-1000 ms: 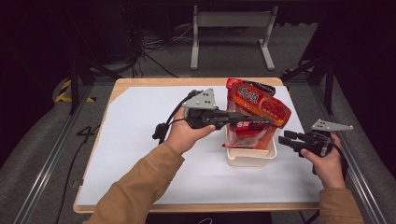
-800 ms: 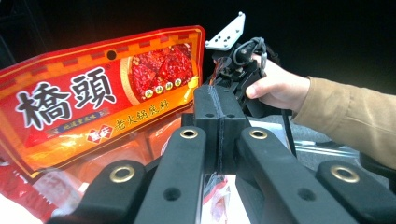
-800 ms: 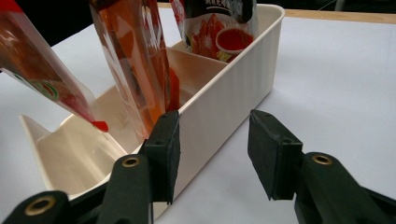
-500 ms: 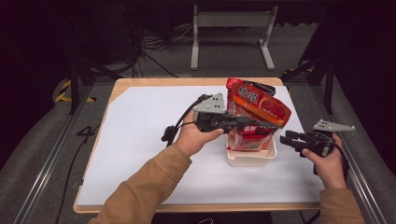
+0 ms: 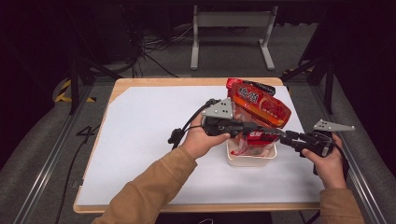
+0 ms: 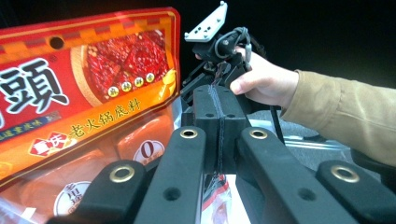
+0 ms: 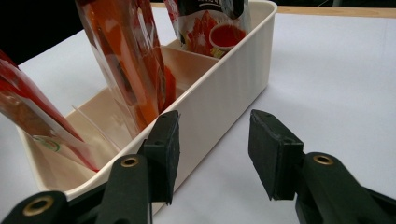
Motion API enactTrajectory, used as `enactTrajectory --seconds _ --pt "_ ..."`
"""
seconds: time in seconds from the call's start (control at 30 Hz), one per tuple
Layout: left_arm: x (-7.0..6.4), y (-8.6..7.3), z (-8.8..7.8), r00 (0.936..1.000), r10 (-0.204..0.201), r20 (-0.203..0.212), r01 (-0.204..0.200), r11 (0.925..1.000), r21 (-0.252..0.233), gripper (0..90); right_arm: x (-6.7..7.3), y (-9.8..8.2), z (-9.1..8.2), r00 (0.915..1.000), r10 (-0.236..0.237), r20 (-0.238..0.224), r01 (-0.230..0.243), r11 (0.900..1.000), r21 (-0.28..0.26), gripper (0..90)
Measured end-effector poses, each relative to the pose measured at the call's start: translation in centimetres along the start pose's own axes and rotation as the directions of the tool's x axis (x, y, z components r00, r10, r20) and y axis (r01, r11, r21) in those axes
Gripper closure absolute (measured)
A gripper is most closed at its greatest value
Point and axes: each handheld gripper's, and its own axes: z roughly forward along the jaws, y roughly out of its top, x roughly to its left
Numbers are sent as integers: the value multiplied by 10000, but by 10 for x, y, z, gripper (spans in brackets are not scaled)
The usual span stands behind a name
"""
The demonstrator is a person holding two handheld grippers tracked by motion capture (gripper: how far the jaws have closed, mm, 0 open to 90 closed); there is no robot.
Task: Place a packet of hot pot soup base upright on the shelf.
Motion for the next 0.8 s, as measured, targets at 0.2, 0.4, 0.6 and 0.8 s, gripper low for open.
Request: enactTrajectory --seconds 0.2,0.4,0.6,0.8 --pt "0 -6 8 10000 -98 9 97 9999 129 900 0 0 -1 10000 64 -17 -64 10000 -24 535" --pt "1 -12 11 9997 -225 21 224 9996 187 900 -1 -1 0 10000 55 15 -55 10000 -18 533" --pt "1 -21 11 9994 -346 -32 347 9992 174 898 -1 -1 0 10000 84 18 -84 10000 -14 531" --pt "2 -28 9 9988 -497 -57 498 9984 273 896 -1 -1 0 10000 53 18 -53 10000 24 530"
